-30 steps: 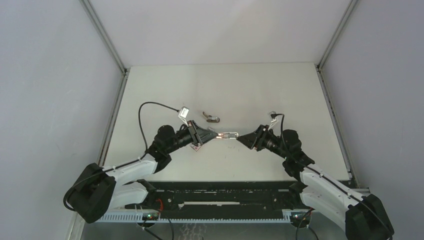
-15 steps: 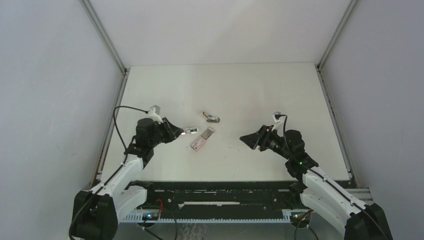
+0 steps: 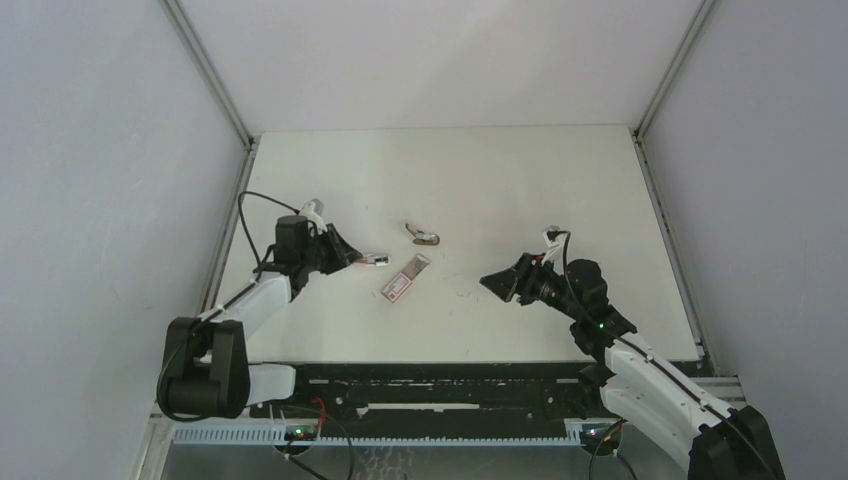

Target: Load the staples into the stapler

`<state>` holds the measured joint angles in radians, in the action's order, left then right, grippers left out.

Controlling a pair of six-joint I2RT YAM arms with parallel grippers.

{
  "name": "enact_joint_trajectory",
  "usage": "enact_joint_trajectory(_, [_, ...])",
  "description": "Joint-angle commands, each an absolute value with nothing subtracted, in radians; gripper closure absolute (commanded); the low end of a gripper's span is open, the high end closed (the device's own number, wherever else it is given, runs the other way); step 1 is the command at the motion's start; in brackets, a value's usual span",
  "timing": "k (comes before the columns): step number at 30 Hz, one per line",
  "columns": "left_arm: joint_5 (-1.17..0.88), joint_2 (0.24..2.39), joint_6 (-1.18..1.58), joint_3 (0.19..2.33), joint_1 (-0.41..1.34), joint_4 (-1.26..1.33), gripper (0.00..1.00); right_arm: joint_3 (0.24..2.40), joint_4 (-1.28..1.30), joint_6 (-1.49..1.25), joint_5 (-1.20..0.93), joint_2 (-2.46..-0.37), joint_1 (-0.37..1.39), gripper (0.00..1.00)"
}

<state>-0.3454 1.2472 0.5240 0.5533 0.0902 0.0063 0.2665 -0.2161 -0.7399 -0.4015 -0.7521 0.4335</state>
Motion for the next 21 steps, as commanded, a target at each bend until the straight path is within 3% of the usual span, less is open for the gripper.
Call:
enact_joint_trajectory(1, [-0.416, 1.317, 0.484, 0.638, 0.08, 0.064, 0.88, 0.288, -0.233, -0.715, -0.405, -0.754, 0.43, 0.39])
enact_joint_trajectory(9, [-0.426, 1.41, 0.456, 0.685, 0.079, 0.068, 0.69, 0.288, -0.223, -0.701, -0.399, -0.762, 0.431, 0.38])
enact_joint_trajectory(15, [-0.396, 1.414, 0.406, 0.704, 0.079, 0.074, 0.33, 0.29, -0.205, -0.68, -0.388, -0.762, 0.431, 0.37])
enact_joint_trajectory(18, [-0.3, 1.354, 0.369, 0.69, 0.08, 0.069, 0.24, 0.292, -0.192, -0.669, -0.379, -0.759, 0.43, 0.36])
enact_joint_trajectory(21, [-0.172, 1.281, 0.365, 0.661, 0.091, 0.071, 0.23, 0.298, -0.177, -0.66, -0.37, -0.759, 0.432, 0.36])
